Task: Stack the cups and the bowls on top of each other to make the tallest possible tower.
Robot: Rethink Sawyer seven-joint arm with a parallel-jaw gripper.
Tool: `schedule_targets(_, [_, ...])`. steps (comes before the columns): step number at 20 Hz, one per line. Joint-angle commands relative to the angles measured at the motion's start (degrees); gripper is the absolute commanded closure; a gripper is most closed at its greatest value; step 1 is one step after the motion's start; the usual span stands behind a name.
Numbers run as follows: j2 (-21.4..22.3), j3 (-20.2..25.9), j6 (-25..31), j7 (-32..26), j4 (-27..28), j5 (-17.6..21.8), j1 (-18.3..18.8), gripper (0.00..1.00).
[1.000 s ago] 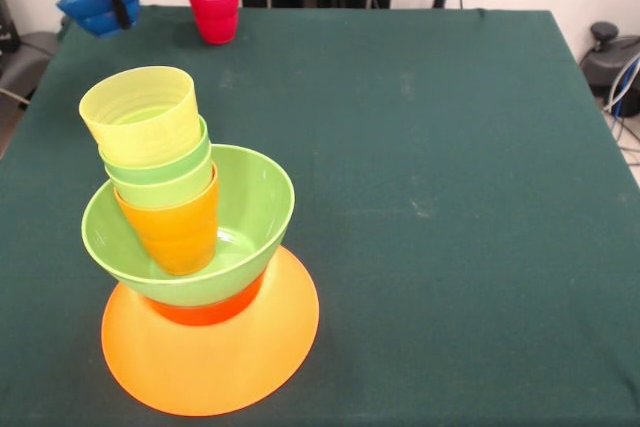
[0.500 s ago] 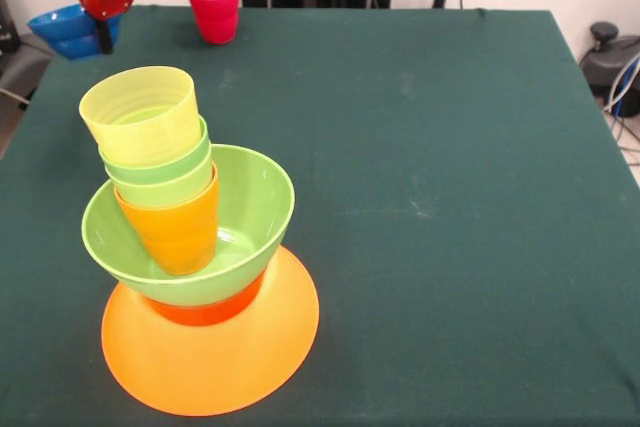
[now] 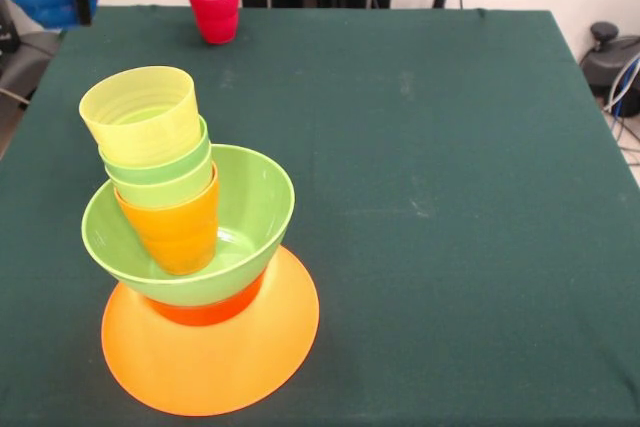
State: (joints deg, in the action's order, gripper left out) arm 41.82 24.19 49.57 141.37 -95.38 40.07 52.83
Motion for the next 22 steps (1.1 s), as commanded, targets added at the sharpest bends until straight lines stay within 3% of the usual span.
schedule_targets(1, [4.70,-1.57,10.91,-11.89,0.30,-1.34,-1.98,1.00])
schedule_targets(4, [6.60,-0.48,13.82,-12.99,0.72,-2.37,-1.61,1.00])
schedule_targets(11, [4.75,3.29,13.94,-13.05,4.65,-4.88,-1.30,1.00])
schedule_targets(22, [2.60,4.56,16.25,-11.87,10.75,-6.16,-4.97,1.00])
